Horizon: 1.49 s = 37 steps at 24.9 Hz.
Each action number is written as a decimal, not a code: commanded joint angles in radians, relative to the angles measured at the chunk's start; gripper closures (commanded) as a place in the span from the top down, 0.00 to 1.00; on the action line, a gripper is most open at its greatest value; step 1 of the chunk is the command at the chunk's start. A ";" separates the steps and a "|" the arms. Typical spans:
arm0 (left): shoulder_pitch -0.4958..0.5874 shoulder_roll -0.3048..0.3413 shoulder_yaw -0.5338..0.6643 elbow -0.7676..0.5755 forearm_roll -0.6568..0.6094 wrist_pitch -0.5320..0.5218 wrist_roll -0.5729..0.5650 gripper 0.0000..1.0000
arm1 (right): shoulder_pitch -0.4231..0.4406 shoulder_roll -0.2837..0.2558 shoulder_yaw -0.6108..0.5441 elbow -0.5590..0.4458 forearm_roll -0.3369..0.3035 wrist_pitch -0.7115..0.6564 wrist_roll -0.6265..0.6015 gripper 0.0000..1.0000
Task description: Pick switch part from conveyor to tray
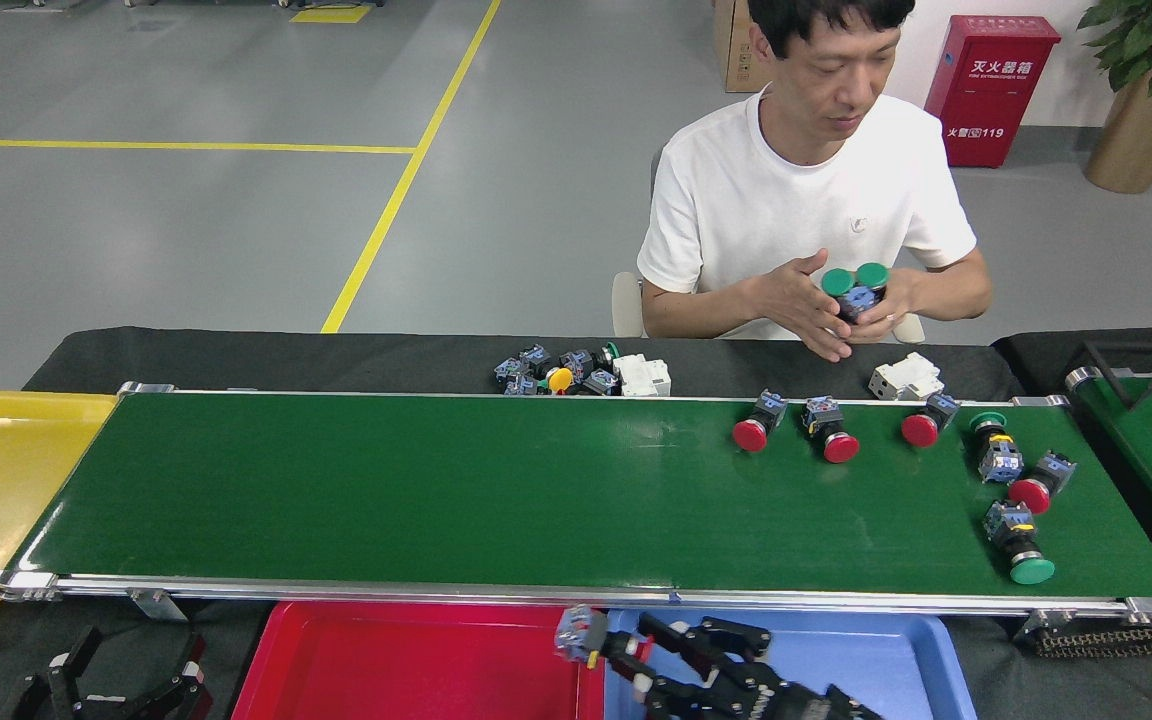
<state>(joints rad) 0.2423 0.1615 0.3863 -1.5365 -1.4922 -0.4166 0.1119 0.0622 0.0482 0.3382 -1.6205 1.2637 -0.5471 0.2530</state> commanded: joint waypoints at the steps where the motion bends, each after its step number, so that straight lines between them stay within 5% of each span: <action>1: -0.006 0.015 0.005 -0.010 0.004 -0.001 0.008 1.00 | -0.015 0.033 0.005 -0.004 0.022 0.110 0.020 0.98; 8: -0.006 0.013 0.005 -0.013 0.006 -0.001 0.008 1.00 | -0.056 0.033 -0.028 -0.072 0.013 0.127 0.031 0.98; 14: -0.047 0.007 0.002 -0.010 0.015 -0.005 0.008 1.00 | -0.074 0.061 -0.289 -0.107 0.013 0.164 0.003 0.98; 18: -0.124 0.009 -0.029 -0.010 0.029 -0.065 0.000 1.00 | -0.059 0.053 -0.416 -0.104 0.013 0.253 -0.141 0.97; 25: -0.360 -0.005 -0.310 0.078 0.032 -0.142 -0.132 1.00 | 0.103 -0.018 -0.476 -0.144 0.014 0.352 -0.185 0.98; 32: -0.646 -0.220 -0.454 0.345 0.016 -0.125 -0.311 1.00 | 0.162 -0.019 -0.475 -0.148 0.014 0.322 -0.221 0.98; 37: -0.838 -0.266 -0.609 0.590 0.024 0.048 -0.310 1.00 | 0.133 -0.007 -0.453 -0.145 0.031 0.345 -0.196 0.98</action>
<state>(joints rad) -0.5617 -0.0950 -0.2006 -0.9659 -1.4736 -0.4237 -0.1962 0.2107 0.0357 -0.1217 -1.7526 1.2928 -0.2128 0.0435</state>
